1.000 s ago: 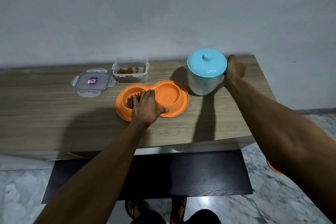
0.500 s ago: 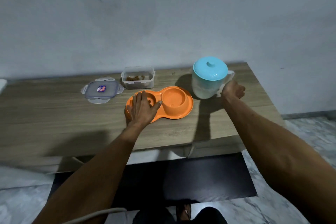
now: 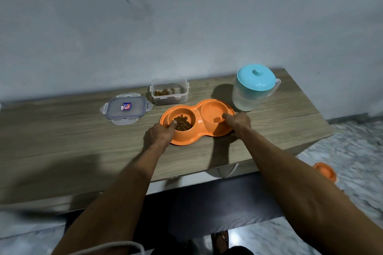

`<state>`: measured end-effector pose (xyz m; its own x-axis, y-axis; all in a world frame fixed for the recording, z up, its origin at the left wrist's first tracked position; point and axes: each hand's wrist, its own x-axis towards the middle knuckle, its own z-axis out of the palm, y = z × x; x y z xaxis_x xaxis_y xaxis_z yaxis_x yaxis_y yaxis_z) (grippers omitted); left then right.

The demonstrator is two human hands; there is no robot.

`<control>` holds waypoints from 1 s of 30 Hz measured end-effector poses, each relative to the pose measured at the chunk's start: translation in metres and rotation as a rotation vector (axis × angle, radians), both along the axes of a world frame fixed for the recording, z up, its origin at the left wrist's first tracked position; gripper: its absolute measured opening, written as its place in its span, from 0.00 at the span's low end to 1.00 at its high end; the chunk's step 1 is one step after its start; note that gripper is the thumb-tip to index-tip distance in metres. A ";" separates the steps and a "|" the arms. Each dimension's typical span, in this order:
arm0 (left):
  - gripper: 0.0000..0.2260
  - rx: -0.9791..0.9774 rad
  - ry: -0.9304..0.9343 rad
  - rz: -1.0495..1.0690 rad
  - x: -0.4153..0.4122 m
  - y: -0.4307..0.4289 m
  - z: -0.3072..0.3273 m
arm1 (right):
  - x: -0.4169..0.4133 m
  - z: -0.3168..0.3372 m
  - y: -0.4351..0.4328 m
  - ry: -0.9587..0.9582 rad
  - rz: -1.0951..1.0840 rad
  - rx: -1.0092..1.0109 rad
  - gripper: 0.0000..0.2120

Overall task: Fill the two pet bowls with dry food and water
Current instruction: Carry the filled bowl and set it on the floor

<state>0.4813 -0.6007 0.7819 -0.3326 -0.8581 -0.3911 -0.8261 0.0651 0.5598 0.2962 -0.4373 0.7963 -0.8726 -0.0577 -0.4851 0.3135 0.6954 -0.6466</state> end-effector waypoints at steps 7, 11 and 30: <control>0.29 0.109 0.038 0.058 -0.003 -0.011 -0.012 | 0.014 0.009 0.007 -0.019 -0.086 0.007 0.24; 0.31 0.152 0.045 0.052 -0.001 -0.007 -0.025 | 0.027 0.012 0.029 -0.027 -0.137 0.001 0.24; 0.28 0.165 0.203 -0.163 -0.084 0.241 0.047 | -0.009 0.060 0.305 0.081 -0.354 -0.146 0.20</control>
